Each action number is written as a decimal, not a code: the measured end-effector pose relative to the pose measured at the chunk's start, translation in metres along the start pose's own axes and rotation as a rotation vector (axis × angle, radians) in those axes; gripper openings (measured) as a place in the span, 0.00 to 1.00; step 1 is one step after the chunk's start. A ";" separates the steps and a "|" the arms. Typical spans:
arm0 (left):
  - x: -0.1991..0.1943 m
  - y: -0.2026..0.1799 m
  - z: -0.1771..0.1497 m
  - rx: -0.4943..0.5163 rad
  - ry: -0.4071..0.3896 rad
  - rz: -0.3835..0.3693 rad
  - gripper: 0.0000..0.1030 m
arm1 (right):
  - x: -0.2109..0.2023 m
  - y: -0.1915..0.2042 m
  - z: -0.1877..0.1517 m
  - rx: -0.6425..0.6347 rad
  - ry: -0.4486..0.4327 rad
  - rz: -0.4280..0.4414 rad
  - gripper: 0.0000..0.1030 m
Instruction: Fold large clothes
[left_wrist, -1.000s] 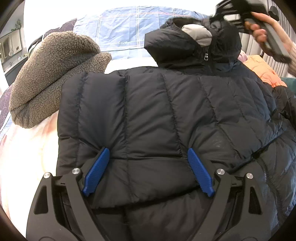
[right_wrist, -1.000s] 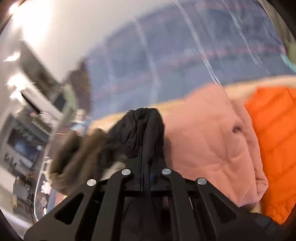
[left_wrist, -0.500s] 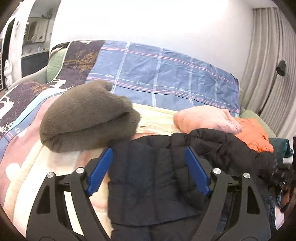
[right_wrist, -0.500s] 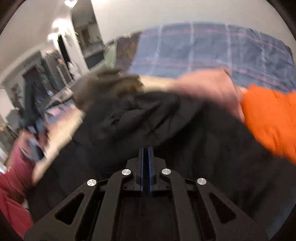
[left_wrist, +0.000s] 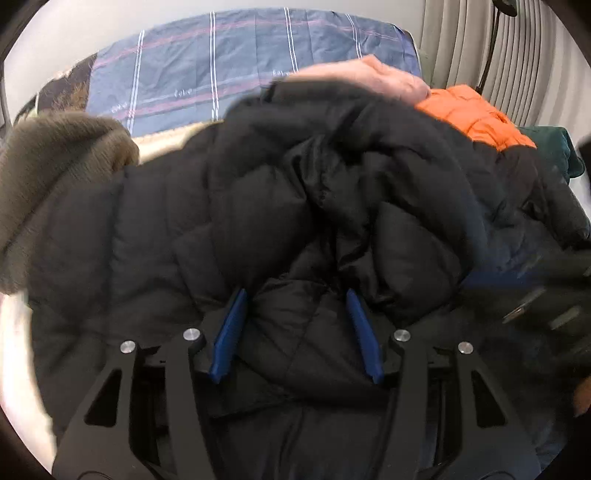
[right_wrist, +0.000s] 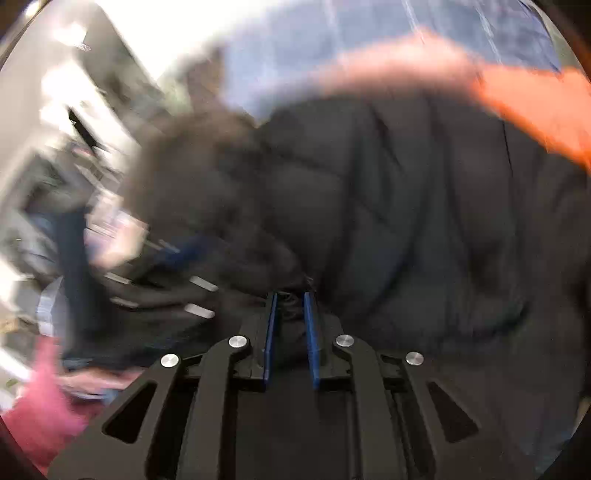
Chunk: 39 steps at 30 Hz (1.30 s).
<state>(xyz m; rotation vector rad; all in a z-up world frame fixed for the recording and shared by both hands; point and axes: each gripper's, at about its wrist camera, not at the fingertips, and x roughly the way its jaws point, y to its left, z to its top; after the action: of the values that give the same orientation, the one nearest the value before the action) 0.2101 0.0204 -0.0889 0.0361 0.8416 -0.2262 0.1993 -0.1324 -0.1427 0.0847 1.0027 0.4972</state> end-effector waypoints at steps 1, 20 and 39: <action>0.000 0.001 0.000 -0.005 0.001 -0.012 0.58 | 0.000 -0.001 -0.006 0.004 -0.043 0.009 0.12; -0.001 0.002 -0.008 -0.011 -0.026 -0.039 0.68 | -0.270 -0.176 -0.234 0.930 -0.634 -0.243 0.54; -0.014 0.015 -0.009 -0.060 -0.061 -0.082 0.68 | -0.278 -0.140 -0.079 0.668 -0.882 -0.182 0.06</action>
<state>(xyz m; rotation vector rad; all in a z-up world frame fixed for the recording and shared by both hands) 0.1976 0.0383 -0.0856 -0.0610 0.7896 -0.2776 0.0630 -0.3900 -0.0082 0.7388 0.2602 -0.0838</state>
